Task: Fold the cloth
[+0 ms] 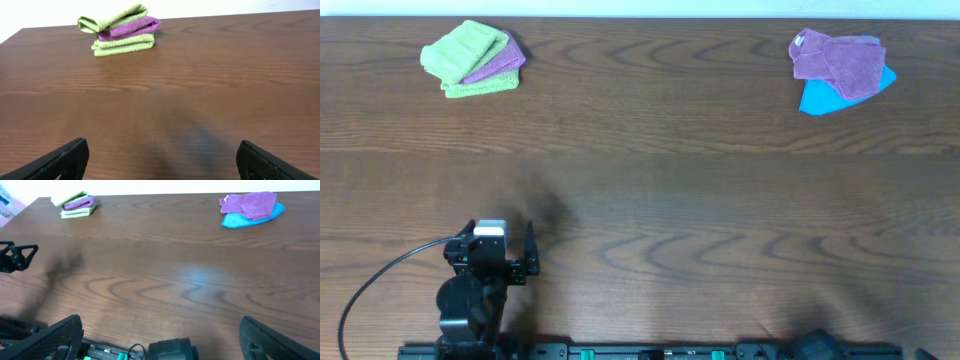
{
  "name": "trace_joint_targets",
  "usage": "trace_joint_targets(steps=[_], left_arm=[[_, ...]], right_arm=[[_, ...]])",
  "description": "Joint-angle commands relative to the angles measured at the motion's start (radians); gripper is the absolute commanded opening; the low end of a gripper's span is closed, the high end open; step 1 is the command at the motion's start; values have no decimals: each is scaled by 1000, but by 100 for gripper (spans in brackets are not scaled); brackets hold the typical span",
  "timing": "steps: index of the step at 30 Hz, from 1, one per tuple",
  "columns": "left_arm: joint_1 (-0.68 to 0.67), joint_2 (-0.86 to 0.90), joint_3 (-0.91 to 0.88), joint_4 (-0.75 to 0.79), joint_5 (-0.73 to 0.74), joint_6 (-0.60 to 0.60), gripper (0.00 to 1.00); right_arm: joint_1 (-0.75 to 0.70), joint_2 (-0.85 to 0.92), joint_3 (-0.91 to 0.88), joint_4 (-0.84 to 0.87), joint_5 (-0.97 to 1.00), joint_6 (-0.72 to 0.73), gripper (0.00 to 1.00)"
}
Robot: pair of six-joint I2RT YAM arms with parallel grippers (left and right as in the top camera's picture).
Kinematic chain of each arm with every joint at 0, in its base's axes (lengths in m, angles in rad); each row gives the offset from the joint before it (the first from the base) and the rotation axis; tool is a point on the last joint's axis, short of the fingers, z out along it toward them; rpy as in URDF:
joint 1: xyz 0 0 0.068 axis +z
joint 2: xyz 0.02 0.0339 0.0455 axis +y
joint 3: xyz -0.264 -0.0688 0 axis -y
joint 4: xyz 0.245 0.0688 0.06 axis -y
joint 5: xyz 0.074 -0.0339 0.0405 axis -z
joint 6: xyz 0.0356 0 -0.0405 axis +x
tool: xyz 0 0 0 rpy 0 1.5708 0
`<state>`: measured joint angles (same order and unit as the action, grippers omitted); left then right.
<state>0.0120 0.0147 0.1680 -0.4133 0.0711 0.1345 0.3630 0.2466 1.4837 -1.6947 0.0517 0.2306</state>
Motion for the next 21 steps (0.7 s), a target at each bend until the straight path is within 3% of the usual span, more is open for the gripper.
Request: trace_joint_targets(steps=[1,4,21], left_arm=[[8,-11,-26,21,-25,-35,95],[8,-11,-53,60,-106,-120,95],[8,-11,-64,68,-123,-68,95]], right_arm=[[-5,1,0,-2,0,11,99],[-5,1,0,-2,0,11,99],[-5,1,0,-3,0,11,99]])
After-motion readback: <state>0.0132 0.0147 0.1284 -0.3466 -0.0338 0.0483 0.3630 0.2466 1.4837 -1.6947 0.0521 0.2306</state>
